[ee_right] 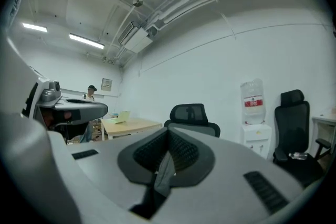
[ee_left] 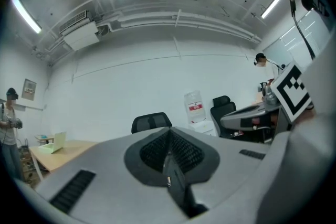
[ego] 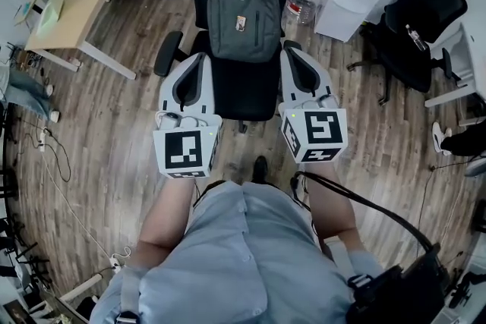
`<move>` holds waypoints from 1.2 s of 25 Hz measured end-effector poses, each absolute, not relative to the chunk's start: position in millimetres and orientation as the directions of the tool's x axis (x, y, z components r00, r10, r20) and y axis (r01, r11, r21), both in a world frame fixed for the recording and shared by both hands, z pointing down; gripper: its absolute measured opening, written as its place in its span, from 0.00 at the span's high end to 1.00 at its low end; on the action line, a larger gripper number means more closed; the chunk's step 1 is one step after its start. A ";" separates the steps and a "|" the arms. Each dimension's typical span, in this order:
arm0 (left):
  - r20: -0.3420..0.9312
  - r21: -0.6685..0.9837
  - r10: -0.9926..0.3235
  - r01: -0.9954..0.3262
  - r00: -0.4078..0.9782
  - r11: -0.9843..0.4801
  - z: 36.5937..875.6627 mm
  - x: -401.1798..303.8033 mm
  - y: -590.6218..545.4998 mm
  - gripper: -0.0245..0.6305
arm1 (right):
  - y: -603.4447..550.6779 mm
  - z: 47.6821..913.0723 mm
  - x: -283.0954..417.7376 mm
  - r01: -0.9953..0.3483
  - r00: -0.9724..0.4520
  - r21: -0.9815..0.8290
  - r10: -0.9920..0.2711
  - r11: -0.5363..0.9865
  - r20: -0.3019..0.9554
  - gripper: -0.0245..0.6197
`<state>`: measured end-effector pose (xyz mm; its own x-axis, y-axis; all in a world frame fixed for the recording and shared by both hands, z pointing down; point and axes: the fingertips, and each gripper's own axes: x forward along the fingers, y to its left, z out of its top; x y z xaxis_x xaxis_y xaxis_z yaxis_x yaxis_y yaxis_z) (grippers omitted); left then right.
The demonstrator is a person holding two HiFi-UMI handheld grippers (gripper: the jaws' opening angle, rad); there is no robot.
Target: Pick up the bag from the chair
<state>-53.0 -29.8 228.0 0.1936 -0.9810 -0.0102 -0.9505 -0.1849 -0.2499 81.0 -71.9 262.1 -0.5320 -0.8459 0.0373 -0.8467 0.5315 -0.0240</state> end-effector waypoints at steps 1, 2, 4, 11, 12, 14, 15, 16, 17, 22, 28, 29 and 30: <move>-0.012 -0.254 -0.982 -0.950 0.190 -0.181 227.3 -52.3 -36.0 0.96 | -80.4 260.8 82.3 -0.846 -0.533 -0.026 -0.845 0.533 0.034 0.96; -0.014 -0.256 -0.983 -0.951 0.185 -0.175 226.6 -52.5 -42.3 0.96 | -88.5 259.5 83.3 -0.845 -0.535 -0.028 -0.845 0.534 0.030 0.96; -0.020 -0.256 -0.985 -0.953 0.171 -0.160 224.5 -55.2 -55.6 0.96 | -104.3 256.8 83.7 -0.842 -0.539 -0.025 -0.842 0.538 0.026 0.96; -0.005 -0.225 -0.990 -0.965 0.139 -0.135 238.0 -80.4 -97.8 0.96 | -150.7 265.5 66.4 -0.840 -0.542 -0.015 -0.839 0.542 0.045 0.96; -0.002 -0.218 -0.990 -0.966 0.141 -0.137 241.3 -85.1 -105.3 0.96 | -157.1 268.1 62.5 -0.842 -0.540 -0.013 -0.840 0.540 0.051 0.96; 0.000 -0.203 -0.989 -0.968 0.151 -0.148 246.9 -93.7 -122.9 0.96 | -172.1 273.2 55.1 -0.846 -0.532 -0.010 -0.844 0.533 0.060 0.96; 0.000 -0.198 -0.987 -0.968 0.158 -0.155 249.0 -98.1 -132.5 0.96 | -180.5 275.5 51.2 -0.849 -0.527 -0.008 -0.847 0.528 0.064 0.96; 0.000 -0.193 -0.986 -0.968 0.165 -0.161 250.6 -102.9 -142.6 0.96 | -189.4 277.2 46.8 -0.853 -0.521 -0.006 -0.851 0.522 0.068 0.96; 0.000 -0.188 -0.985 -0.968 0.172 -0.169 251.9 -108.4 -153.2 0.96 | -198.7 278.2 41.8 -0.857 -0.515 -0.002 -0.854 0.516 0.071 0.96; -0.008 -0.160 -0.977 -0.965 0.213 -0.209 252.2 -141.0 -211.9 0.96 | -248.2 275.2 15.4 -0.881 -0.469 0.026 -0.879 0.472 0.079 0.96; -0.050 -0.140 -0.961 -0.955 0.271 -0.262 230.9 -175.9 -281.9 0.96 | -304.7 254.7 -10.9 -0.911 -0.406 0.050 -0.911 0.410 0.066 0.96; -0.055 -0.140 -0.958 -0.952 0.283 -0.273 227.8 -180.1 -291.9 0.96 | -313.1 251.6 -13.9 -0.916 -0.394 0.052 -0.917 0.397 0.063 0.96; -0.059 -0.141 -0.954 -0.948 0.294 -0.284 225.4 -183.6 -301.0 0.96 | -320.6 248.7 -16.2 -0.921 -0.381 0.056 -0.922 0.385 0.060 0.96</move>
